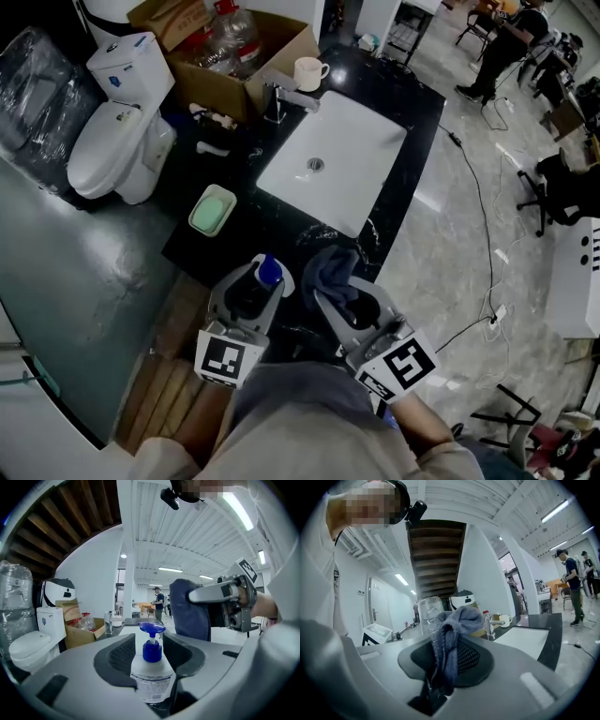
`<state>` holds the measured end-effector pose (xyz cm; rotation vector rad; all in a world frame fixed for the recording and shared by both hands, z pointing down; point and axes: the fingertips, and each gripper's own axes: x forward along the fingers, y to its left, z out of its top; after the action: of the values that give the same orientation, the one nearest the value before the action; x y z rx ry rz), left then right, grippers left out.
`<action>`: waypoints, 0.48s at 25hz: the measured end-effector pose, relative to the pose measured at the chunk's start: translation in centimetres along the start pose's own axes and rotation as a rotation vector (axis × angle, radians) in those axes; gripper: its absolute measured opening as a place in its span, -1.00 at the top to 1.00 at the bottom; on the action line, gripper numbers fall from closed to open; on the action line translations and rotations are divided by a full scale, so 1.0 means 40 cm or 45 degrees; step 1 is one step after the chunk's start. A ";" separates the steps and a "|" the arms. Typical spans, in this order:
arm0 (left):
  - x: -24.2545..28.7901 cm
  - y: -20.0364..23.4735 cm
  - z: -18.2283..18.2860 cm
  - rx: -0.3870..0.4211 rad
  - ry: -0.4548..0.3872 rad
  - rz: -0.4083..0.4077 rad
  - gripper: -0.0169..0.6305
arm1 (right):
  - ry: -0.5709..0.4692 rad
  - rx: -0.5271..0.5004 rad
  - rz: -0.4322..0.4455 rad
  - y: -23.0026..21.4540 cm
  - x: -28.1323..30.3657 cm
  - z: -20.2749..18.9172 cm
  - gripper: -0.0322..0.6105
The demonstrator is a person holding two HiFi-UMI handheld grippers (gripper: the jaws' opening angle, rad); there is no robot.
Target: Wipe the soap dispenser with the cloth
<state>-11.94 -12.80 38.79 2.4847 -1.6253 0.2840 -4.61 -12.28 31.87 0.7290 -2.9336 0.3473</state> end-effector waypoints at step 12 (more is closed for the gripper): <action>0.043 -0.010 -0.030 0.086 0.005 -0.161 0.46 | 0.009 0.006 -0.119 -0.003 0.034 -0.024 0.68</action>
<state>-10.97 -13.90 40.35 2.6213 -1.4727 0.3319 -5.70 -12.77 33.04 0.8604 -2.8806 0.3475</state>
